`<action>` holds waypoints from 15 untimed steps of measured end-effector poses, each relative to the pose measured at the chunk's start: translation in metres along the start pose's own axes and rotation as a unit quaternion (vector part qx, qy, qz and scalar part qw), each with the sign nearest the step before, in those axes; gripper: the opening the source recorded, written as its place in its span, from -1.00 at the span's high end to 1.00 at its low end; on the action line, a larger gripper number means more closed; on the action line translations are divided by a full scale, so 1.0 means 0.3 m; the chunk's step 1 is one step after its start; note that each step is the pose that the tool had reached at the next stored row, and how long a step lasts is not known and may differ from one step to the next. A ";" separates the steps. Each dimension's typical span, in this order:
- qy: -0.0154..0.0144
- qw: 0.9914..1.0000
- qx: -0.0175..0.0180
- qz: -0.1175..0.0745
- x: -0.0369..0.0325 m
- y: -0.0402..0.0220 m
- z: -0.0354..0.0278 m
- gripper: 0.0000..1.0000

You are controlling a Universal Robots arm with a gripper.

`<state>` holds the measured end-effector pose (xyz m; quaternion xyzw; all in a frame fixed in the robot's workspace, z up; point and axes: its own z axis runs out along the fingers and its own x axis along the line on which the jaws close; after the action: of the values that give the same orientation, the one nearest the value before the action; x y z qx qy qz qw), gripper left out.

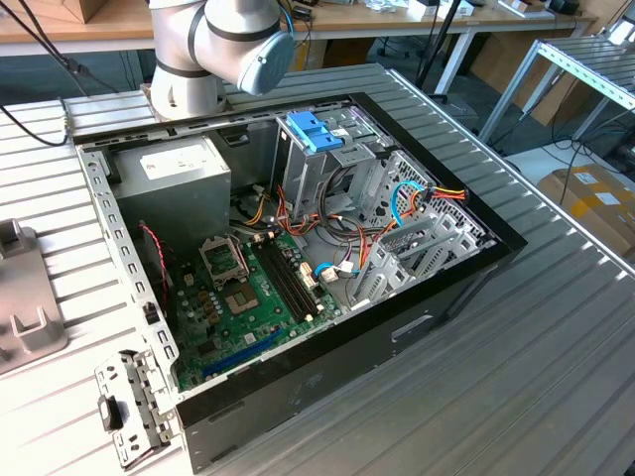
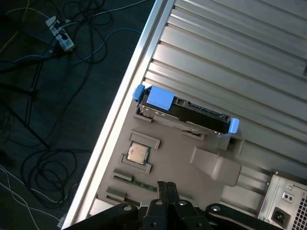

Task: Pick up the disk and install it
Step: 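Pick up the disk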

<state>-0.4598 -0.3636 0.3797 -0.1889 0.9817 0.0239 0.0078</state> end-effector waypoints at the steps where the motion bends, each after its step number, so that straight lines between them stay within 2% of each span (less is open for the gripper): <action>1: 0.000 1.000 0.000 -0.002 0.000 0.000 0.000 0.79; 10: 0.001 1.000 -0.001 -0.021 0.000 0.000 0.000 0.79; 15: 0.002 0.999 -0.001 -0.036 0.000 0.000 0.000 0.79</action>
<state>-0.4598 -0.3637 0.3797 -0.2243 0.9742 0.0241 0.0070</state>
